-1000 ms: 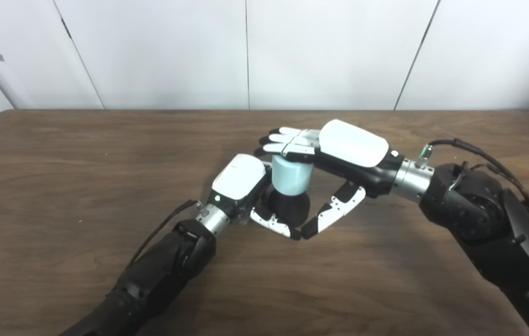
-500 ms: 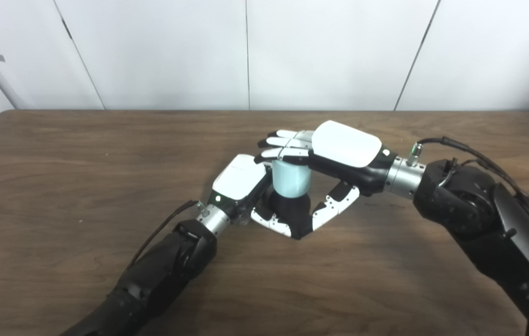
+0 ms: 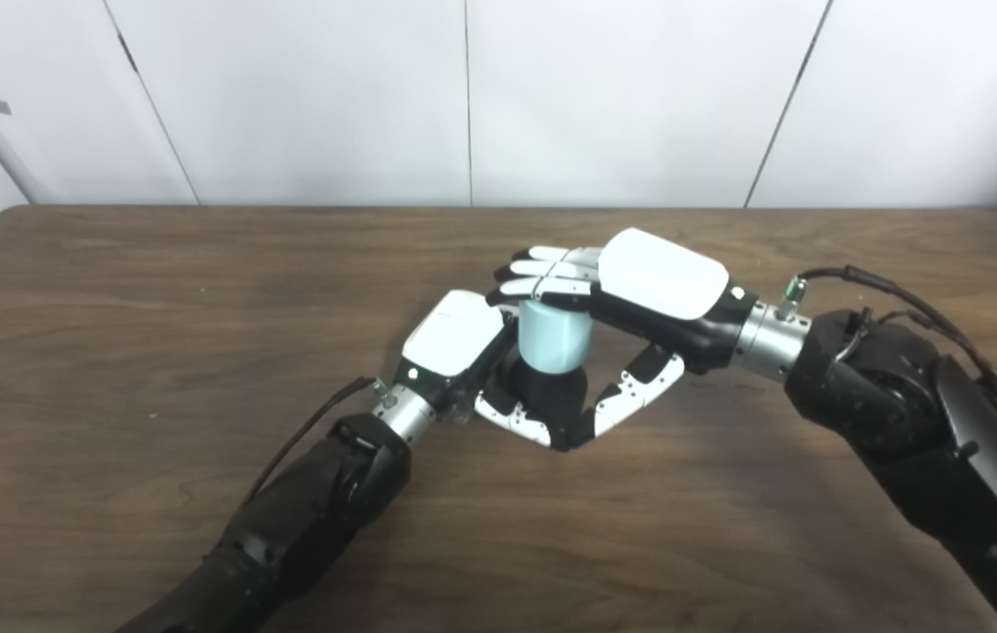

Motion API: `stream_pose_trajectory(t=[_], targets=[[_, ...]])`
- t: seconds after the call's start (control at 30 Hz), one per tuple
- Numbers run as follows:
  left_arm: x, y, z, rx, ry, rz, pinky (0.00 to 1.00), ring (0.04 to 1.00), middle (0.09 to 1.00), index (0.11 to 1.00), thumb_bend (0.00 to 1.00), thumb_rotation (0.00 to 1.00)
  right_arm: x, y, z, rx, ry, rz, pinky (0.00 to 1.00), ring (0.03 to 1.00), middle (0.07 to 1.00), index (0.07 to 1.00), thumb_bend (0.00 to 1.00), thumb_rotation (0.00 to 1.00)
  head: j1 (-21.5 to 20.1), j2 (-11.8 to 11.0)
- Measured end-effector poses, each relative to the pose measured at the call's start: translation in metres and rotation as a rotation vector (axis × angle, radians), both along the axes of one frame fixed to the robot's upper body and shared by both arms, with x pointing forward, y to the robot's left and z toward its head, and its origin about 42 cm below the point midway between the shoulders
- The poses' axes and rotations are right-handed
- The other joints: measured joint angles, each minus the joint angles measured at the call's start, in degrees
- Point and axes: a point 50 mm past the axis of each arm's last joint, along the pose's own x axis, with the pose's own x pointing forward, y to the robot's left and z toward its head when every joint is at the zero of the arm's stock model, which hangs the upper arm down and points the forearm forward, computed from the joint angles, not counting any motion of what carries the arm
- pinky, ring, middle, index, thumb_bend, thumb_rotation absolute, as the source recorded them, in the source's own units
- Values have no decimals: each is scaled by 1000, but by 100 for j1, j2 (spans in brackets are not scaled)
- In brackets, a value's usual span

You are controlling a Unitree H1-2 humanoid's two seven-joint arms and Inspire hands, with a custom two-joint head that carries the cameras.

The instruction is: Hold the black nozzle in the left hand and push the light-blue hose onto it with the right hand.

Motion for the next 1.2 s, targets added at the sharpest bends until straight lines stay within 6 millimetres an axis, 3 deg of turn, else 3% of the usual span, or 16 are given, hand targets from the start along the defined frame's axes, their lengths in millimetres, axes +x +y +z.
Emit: stream_pose_trajectory(t=[0.13, 0.33, 0.4, 0.5, 0.63, 0.83, 0.93, 1.03, 1.1, 1.13, 1.2], targets=[[0, 0, 0, 0, 0, -1, 320, 421, 473, 484, 528, 0, -1, -4, -2, 25, 8, -18, 823, 938, 974, 972, 733, 768, 0, -26], [0, -1, 0, -1, 2, -1, 317, 417, 473, 484, 528, 0, -2, -7, -12, 263, 46, -75, 621, 802, 885, 917, 626, 497, -17, -61], [0, -1, 0, -2, 2, -1, 311, 413, 473, 484, 528, 0, 1, -7, -13, 367, 68, -99, 570, 772, 865, 890, 603, 450, -35, -70], [1, -2, 0, -3, 5, -1, 314, 420, 473, 484, 528, 0, 3, -4, -7, 504, 66, -136, 541, 772, 863, 874, 553, 453, -35, -97], [4, -5, -1, -1, 9, -6, 320, 423, 473, 484, 528, 0, 6, -2, -8, 523, 92, -182, 615, 844, 927, 945, 611, 501, 0, -123], [4, -5, -1, -2, 10, -7, 320, 434, 473, 484, 528, 0, 7, -9, -14, 586, 112, -254, 599, 811, 953, 992, 616, 726, -17, -123], [4, -5, -1, -3, 11, -7, 332, 442, 473, 484, 528, 0, 12, -14, -17, 713, 176, -318, 563, 742, 890, 940, 589, 705, -18, -123], [4, -5, -1, -3, 11, -7, 332, 441, 473, 484, 528, 0, 15, -18, -18, 823, 260, -399, 452, 602, 747, 801, 473, 473, -18, -123], [4, -5, -1, -2, 10, -7, 313, 430, 473, 485, 528, 0, 16, -22, -21, 877, 320, -464, 411, 550, 684, 734, 446, 369, 9, -132], [4, -5, -1, -2, 10, -7, 300, 413, 473, 484, 528, 0, 15, -24, -23, 908, 362, -491, 384, 526, 662, 705, 442, 338, 17, -141], [4, -5, -1, -2, 10, -7, 288, 402, 473, 484, 528, 0, 12, -32, -30, 984, 448, -541, 361, 500, 640, 673, 460, 384, 26, -132]])
